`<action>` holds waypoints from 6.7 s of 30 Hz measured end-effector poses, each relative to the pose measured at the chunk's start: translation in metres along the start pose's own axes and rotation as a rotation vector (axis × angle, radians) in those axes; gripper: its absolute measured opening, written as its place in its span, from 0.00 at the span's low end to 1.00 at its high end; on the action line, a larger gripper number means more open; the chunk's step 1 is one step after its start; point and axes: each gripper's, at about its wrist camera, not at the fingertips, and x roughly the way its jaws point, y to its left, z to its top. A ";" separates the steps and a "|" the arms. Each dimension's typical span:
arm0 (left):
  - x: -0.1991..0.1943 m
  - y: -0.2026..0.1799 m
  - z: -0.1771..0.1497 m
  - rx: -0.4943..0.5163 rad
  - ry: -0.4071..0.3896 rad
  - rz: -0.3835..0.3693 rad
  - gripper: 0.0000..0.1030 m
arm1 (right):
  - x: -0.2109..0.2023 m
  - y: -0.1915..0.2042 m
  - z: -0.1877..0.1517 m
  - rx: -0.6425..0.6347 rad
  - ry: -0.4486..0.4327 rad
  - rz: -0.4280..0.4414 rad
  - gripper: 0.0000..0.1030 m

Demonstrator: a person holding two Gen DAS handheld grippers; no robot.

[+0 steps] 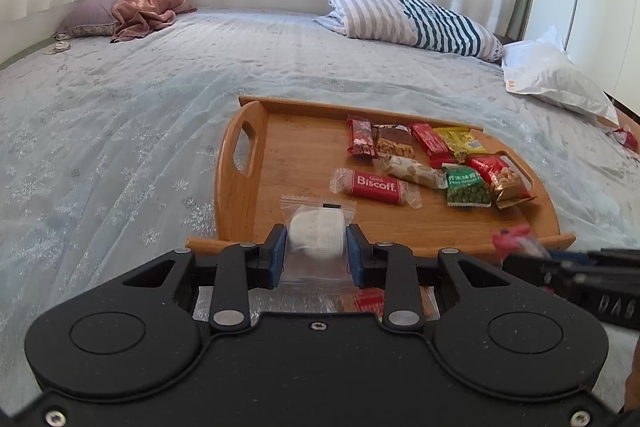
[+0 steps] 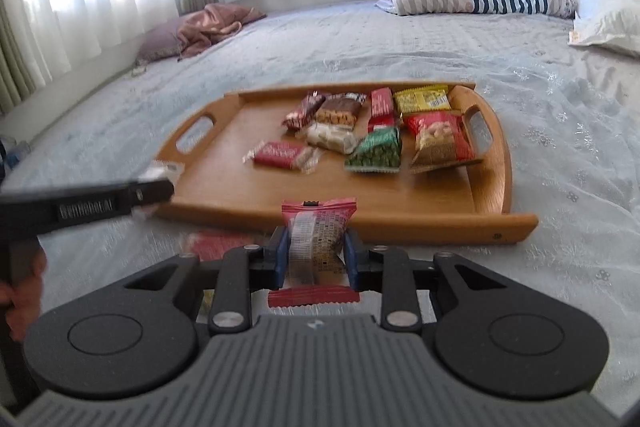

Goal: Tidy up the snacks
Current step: 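Carry the white cake with the left tool while the right tool carries the red-wrapped cake onto the tray, then open the left tool releasing the white cake while the right tool releases the red-wrapped cake, then grasp the red biscuit packet with the left tool while the right tool grasps the gold wafer packet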

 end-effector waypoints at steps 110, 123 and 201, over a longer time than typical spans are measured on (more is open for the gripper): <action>0.005 -0.019 0.010 0.136 0.170 -0.003 0.85 | 0.002 0.024 -0.034 -0.266 -0.017 0.178 0.81; 0.038 -0.037 0.008 0.124 0.270 -0.014 0.86 | 0.030 0.052 -0.049 -0.287 0.051 0.174 0.74; 0.018 -0.057 0.020 0.124 0.063 -0.027 0.61 | -0.009 -0.022 -0.005 -0.306 -0.075 -0.004 0.38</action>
